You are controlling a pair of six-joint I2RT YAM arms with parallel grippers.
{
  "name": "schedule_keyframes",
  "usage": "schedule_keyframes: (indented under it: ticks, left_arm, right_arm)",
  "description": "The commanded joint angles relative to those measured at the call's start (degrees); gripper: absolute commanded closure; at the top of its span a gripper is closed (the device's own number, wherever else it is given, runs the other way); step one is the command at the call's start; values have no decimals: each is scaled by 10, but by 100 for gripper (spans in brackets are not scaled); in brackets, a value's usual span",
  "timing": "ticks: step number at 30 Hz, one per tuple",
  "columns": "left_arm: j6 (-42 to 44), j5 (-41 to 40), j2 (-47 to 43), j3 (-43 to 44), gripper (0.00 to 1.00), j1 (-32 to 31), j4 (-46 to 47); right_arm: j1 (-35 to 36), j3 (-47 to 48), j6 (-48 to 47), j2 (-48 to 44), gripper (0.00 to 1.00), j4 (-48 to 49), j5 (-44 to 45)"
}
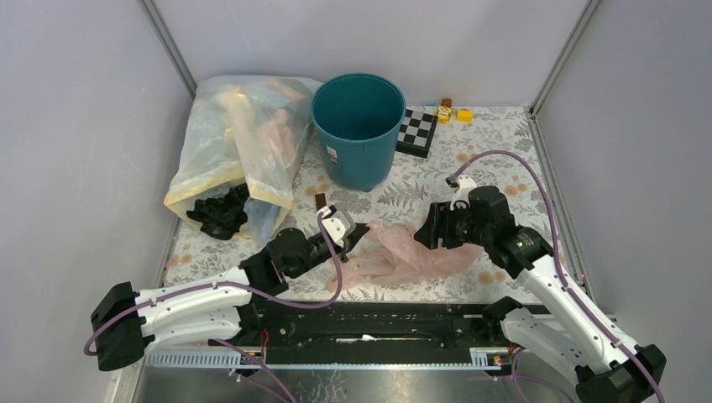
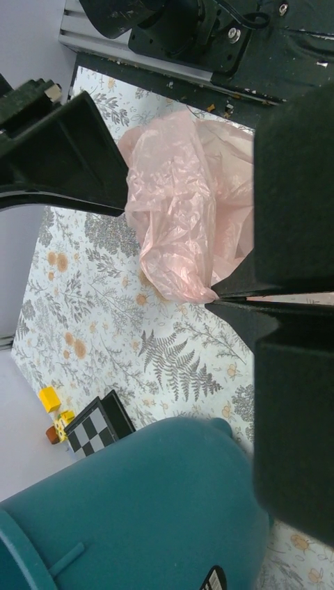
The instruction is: Put the trash bags into the trash bin
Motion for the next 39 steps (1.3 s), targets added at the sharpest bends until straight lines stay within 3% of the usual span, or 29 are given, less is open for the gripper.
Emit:
schedule_keyframes:
  ticks: [1,6,11,16,17,22,25,32,39]
  left_arm:
    - [10,-11,4,32,100,-2,36]
    - [10,-13,9,35,100,-2,38]
    - [8,-34,20,44,100,-2,31]
    - [5,-65,39,67,100,-1,7]
    - [5,-68,44,75,100,-2,-3]
    - [-2,-95,54,96,100,-1,-19]
    - [-5,-110,45,95,100,-1,-24]
    - [-26,-158,0,51,100,-1,-42]
    - [-120,-280,-62,-5,100,34,-93]
  right_arm:
    - [-2,28,-24,9,32,-13,3]
    - [-1,27,-30,14,30,-14,-21]
    - [0,31,-34,28,40,-17,-51]
    - [1,32,-34,26,40,-18,-59]
    - [1,32,-34,27,44,-17,-60]
    - [1,35,-30,30,86,-19,-45]
    - [1,41,-10,14,100,-23,21]
    - [1,55,63,-46,100,-31,255]
    - [1,32,131,-104,100,-38,466]
